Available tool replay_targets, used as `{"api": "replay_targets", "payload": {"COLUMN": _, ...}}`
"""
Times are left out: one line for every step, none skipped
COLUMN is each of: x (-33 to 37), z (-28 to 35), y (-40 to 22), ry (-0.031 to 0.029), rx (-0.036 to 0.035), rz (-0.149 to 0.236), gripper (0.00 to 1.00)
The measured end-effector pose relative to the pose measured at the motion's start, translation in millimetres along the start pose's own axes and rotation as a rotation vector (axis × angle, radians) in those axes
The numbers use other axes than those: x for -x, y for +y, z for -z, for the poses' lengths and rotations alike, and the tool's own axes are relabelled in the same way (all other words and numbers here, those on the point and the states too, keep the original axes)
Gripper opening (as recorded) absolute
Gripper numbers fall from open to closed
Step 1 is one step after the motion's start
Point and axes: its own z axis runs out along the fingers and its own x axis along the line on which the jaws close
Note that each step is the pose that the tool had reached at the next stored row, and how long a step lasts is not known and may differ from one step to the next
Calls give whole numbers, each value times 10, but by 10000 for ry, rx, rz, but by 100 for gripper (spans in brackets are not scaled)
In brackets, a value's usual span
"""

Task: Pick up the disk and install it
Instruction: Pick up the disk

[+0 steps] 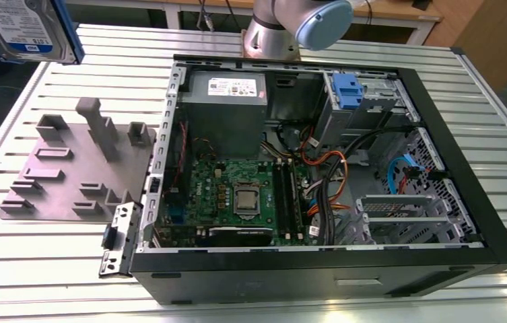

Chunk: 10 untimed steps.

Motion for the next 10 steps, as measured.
{"api": "replay_targets", "payload": {"x": 0, "z": 0, "y": 0, "ry": 0, "rx": 0, "rz": 0, "gripper": 37}}
{"api": "replay_targets", "payload": {"x": 0, "z": 0, "y": -2, "ry": 0, "rx": 0, "rz": 0, "gripper": 37}}
{"api": "replay_targets", "payload": {"x": 0, "z": 1, "y": -5, "ry": 0, "rx": 1, "rz": 1, "gripper": 37}}
{"api": "replay_targets", "payload": {"x": 0, "z": 1, "y": -9, "ry": 1, "rx": 1, "rz": 1, "gripper": 37}}
{"api": "replay_targets", "payload": {"x": 0, "z": 0, "y": -13, "ry": 1, "rx": 1, "rz": 0, "gripper": 37}}
{"api": "replay_targets", "payload": {"x": 0, "z": 0, "y": -19, "ry": 0, "rx": 0, "rz": 1, "gripper": 37}}
{"api": "replay_targets", "payload": {"x": 0, "z": 0, "y": -25, "ry": 0, "rx": 0, "rz": 0, "gripper": 37}}
{"api": "replay_targets", "payload": {"x": 1, "z": 0, "y": -31, "ry": 0, "rx": 1, "rz": 0, "gripper": 37}}
{"api": "replay_targets", "payload": {"x": 1, "z": 1, "y": -38, "ry": 0, "rx": 1, "rz": 1, "gripper": 37}}
{"api": "replay_targets", "payload": {"x": 1, "z": 0, "y": -45, "ry": 0, "rx": 0, "rz": 1, "gripper": 37}}
